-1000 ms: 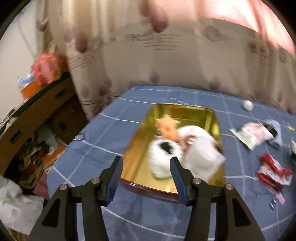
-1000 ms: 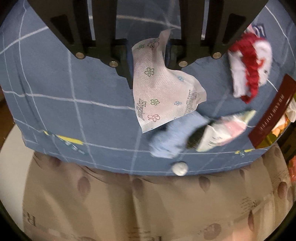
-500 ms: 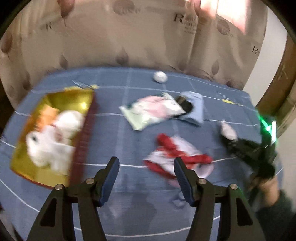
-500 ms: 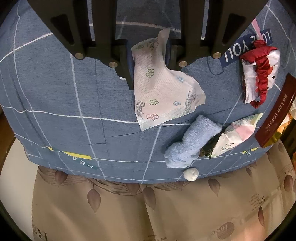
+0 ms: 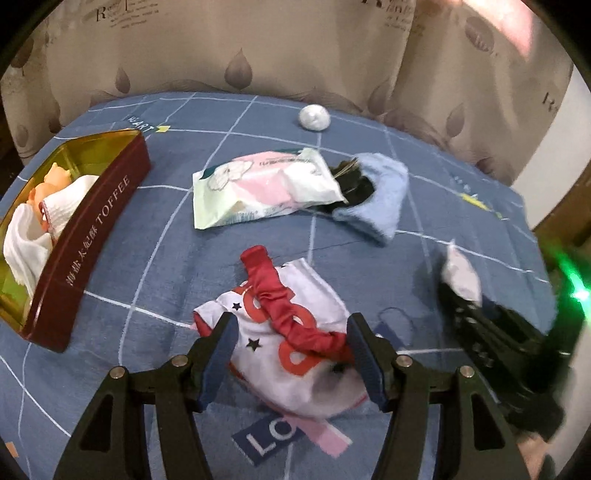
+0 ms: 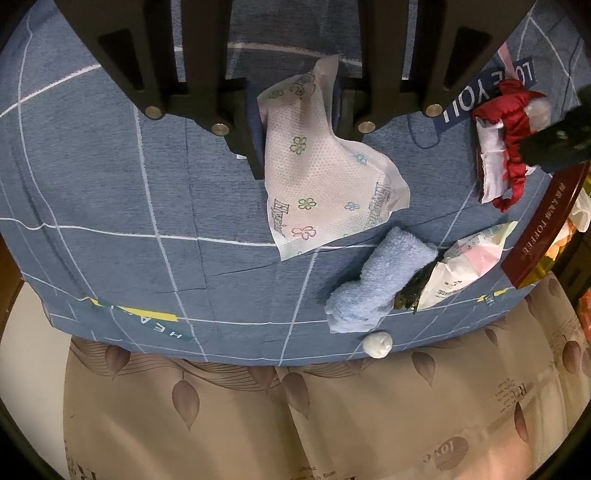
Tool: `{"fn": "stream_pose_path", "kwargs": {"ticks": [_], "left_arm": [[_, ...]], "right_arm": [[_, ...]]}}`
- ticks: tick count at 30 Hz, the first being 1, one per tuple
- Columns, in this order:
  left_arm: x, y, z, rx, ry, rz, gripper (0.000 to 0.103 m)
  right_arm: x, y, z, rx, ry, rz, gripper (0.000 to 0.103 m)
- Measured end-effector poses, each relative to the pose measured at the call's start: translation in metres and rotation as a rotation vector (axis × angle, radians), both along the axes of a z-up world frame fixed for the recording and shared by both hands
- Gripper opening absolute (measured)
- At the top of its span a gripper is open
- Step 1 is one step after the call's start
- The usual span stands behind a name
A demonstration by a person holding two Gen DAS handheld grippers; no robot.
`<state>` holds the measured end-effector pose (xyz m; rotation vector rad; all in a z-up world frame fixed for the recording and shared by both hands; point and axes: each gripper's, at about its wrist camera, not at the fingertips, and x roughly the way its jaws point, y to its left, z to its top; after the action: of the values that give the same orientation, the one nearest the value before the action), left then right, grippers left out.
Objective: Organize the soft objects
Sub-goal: 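Grasp the white red-ruffled star-print cloth with the left gripper while the right gripper holds the pad, then carry the red-ruffled cloth into the tin and open the left gripper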
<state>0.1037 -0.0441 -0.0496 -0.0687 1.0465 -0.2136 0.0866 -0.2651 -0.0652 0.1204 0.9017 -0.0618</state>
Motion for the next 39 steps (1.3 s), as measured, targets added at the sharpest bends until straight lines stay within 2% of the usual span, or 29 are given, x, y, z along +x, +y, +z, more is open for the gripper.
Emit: {"fn": "stream_pose_path", "kwargs": {"ticks": [7,11,13,16,19,27,31,39], "left_arm": [[0.008,-0.008,-0.018,0.041,-0.025,-0.026,0.065],[0.012,0.0,-0.02,-0.028,-0.017,-0.037,0.063],[0.013,0.003,-0.021,-0.025,-0.018,-0.033,0.039],[0.015,0.009,-0.019,-0.042,-0.013,-0.045,0.025],[0.013,0.014,-0.016,-0.059,-0.01,-0.052,0.02],[0.009,0.021,-0.004,-0.045,-0.05,-0.075,0.017],[0.011,0.032,0.004,-0.067,-0.058,-0.066,0.016],[0.014,0.054,0.02,-0.078,-0.084,-0.044,0.016]], "right_arm": [[0.0,0.0,-0.001,-0.003,0.001,0.001,0.031],[0.0,0.001,-0.001,-0.004,0.001,0.002,0.031],[0.0,0.001,-0.001,-0.005,0.001,0.002,0.032],[0.0,0.001,-0.001,-0.007,0.001,0.004,0.032],[0.0,0.002,-0.001,-0.01,0.001,0.004,0.032],[0.001,0.004,-0.001,-0.028,0.004,0.007,0.033],[0.001,0.007,-0.001,-0.052,0.005,0.009,0.032],[0.003,0.019,0.0,-0.07,0.0,0.042,0.026]]}}
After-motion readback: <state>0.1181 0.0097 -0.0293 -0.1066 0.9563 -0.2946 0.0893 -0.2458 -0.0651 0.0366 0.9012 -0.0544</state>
